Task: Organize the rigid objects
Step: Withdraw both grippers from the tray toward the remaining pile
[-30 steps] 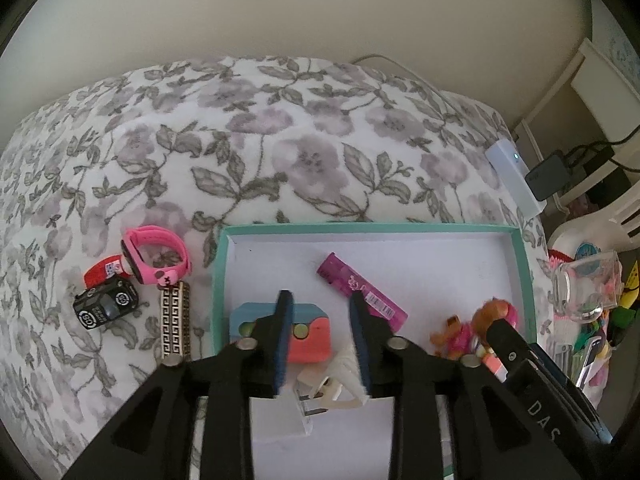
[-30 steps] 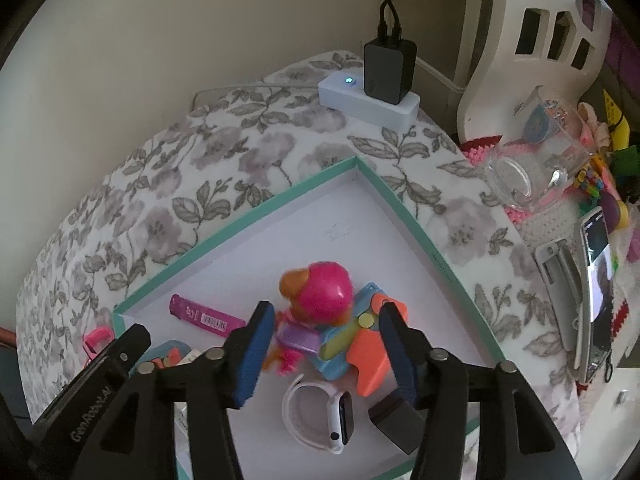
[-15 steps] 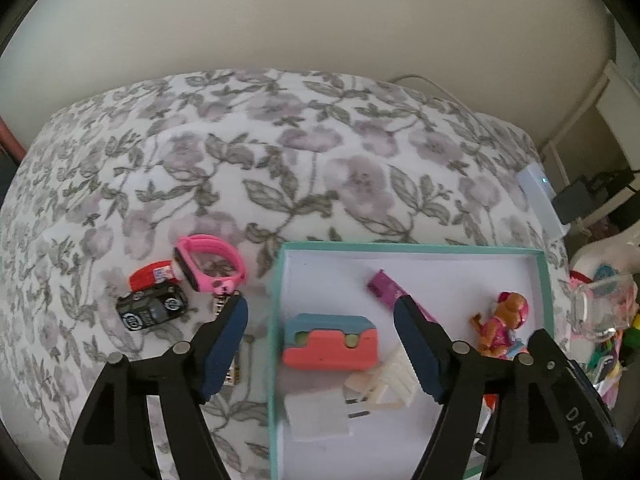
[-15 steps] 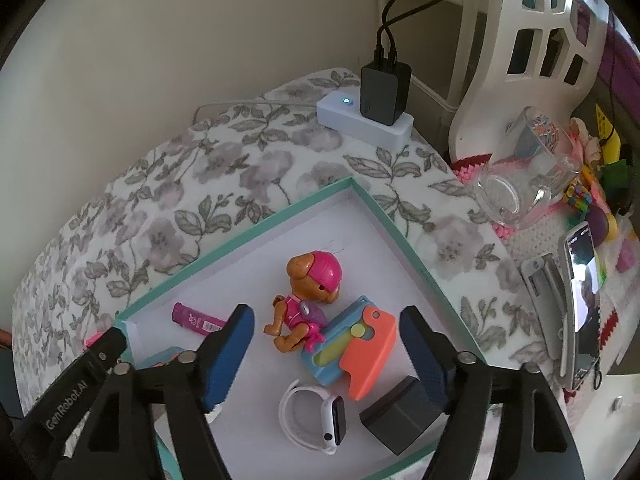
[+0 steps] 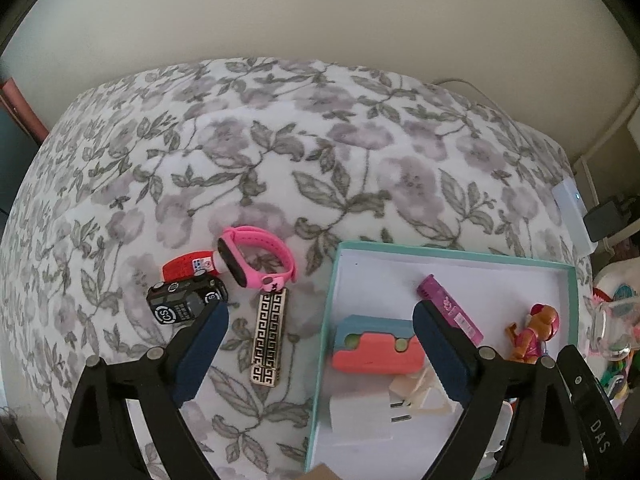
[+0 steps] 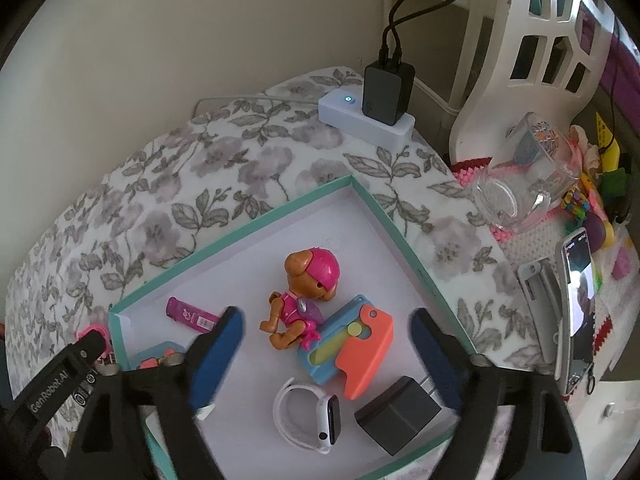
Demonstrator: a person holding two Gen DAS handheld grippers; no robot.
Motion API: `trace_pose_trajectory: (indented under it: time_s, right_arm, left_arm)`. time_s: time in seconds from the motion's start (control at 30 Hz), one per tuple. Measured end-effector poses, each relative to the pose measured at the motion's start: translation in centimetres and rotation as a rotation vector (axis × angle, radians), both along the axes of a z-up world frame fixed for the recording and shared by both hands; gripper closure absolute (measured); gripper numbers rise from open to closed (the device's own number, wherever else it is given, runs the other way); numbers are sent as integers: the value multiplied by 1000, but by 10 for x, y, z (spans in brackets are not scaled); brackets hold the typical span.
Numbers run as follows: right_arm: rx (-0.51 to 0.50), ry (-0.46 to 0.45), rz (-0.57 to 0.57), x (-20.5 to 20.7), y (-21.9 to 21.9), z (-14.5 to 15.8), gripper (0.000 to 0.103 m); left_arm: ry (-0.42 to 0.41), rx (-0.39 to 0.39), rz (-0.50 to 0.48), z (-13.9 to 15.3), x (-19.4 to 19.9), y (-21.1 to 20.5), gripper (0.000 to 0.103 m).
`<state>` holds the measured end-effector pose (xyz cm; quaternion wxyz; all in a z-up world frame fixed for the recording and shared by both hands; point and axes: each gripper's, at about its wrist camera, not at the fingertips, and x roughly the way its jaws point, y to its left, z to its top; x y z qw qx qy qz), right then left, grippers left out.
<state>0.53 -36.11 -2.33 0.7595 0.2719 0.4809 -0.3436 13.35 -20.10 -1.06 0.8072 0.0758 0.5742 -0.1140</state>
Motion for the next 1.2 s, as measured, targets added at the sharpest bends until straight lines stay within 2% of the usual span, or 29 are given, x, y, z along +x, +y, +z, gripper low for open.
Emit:
trace_pose_trajectory:
  time_s: [0.4, 0.67, 0.87, 1.07, 1.2]
  right_arm:
    - [-8, -5, 35, 8, 10, 3, 0]
    - [-36, -25, 173, 40, 56, 12, 0]
    - [-41, -61, 312, 70, 104, 19, 0]
    - [-48, -66, 392, 90, 136, 18, 0]
    - [-47, -71, 436, 102, 150, 15, 0]
  left_arm:
    - [-2, 25, 24, 1, 7, 18, 9]
    - [-19, 60, 63, 4, 18, 57, 9]
    - [-17, 76, 164, 3, 32, 105, 9]
    - [12, 68, 273, -6, 42, 146, 9]
    - [37, 75, 309, -14, 47, 160, 9]
